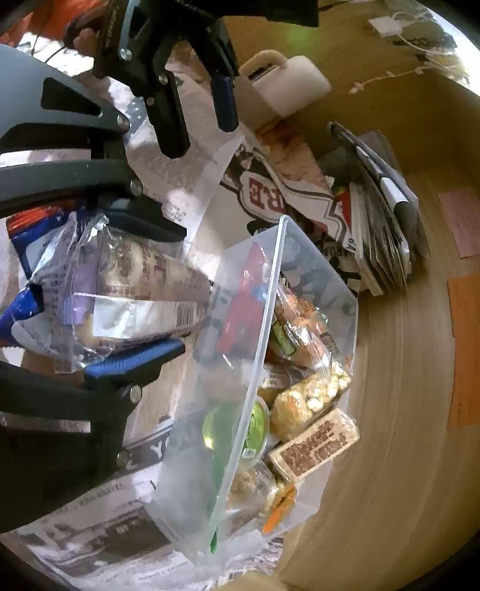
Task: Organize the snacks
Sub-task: 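Grasp a blue-and-white chip bag with the left gripper while the right grasps a long barcoded biscuit pack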
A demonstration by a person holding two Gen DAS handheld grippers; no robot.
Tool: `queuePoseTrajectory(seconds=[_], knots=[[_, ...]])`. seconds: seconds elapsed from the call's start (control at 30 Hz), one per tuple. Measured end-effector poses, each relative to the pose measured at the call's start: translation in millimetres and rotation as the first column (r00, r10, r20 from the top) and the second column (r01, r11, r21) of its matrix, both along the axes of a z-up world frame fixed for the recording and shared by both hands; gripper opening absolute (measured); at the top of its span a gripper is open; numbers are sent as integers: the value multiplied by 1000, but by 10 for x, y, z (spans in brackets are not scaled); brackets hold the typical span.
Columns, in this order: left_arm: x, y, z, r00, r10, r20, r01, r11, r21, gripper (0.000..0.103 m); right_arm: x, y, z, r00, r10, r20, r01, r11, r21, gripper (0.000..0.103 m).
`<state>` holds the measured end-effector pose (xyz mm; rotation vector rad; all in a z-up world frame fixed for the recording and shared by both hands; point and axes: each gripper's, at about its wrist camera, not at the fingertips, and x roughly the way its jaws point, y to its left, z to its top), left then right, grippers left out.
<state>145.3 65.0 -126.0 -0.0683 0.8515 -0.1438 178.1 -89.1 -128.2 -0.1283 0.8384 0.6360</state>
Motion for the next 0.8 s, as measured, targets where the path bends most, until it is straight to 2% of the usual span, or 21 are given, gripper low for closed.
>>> queuePoseTrajectory(seconds=[0.17,0.37,0.6,0.7,0.8], knots=[[13,-134,61,999,-33,1,33,999,-18,84,-76,-225,103,998,-39,44,38,999,4,47],[21,-415,70,996,-88,-10,87,994,-61,85,-180,-665,206,986,-136,94,135,991,17,46],[61,-881,-113,986,-148,-72,144,988,-64,87,-290,-1079,-17,976,-211,55,212,977,-6,46],[96,-1020,-207,988,-134,-74,132,991,-22,97,-351,-1168,-121,978,-205,30,205,979,-17,47],[143,-1068,-262,992,-108,-62,108,994,-7,100,-381,-1167,-196,983,-183,16,184,982,-31,49]])
